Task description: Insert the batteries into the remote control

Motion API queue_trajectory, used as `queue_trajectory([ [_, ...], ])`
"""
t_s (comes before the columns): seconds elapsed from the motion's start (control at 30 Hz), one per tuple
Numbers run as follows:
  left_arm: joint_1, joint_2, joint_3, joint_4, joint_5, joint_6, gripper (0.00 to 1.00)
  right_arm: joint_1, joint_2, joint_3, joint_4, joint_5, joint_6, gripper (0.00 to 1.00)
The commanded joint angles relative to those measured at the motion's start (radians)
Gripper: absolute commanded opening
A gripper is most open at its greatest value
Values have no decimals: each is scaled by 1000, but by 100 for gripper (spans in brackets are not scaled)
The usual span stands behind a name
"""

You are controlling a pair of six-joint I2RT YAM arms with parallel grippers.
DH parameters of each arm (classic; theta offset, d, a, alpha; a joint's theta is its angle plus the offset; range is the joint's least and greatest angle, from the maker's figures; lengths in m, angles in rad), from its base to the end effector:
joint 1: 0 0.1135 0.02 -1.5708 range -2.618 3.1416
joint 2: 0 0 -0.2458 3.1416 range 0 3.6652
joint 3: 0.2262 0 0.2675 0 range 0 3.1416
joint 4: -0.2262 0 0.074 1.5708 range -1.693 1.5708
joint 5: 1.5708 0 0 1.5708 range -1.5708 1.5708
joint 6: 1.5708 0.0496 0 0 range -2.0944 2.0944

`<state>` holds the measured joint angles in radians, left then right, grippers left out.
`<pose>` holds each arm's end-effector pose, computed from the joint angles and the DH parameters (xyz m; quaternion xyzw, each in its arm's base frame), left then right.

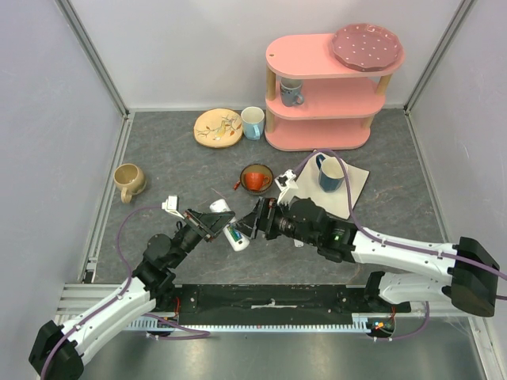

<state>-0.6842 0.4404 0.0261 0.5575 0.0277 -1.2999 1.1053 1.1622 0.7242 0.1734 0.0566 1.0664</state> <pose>0.1407 -0.1166 0.1859 -0.1884 0.6270 -0.6377 0.4058 0.1386 0.2696 0.2505 0.0018 0.7941 0.5269 0.3030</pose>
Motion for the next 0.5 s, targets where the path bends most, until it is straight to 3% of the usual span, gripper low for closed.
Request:
queue_trajectory([
  [0.0, 0, 0, -71, 96, 0, 36, 2, -13, 40, 6, 78, -32, 67, 98],
  [0.47, 0, -5, -81, 117, 6, 37, 2, -38, 85, -25, 150, -40, 147, 96],
])
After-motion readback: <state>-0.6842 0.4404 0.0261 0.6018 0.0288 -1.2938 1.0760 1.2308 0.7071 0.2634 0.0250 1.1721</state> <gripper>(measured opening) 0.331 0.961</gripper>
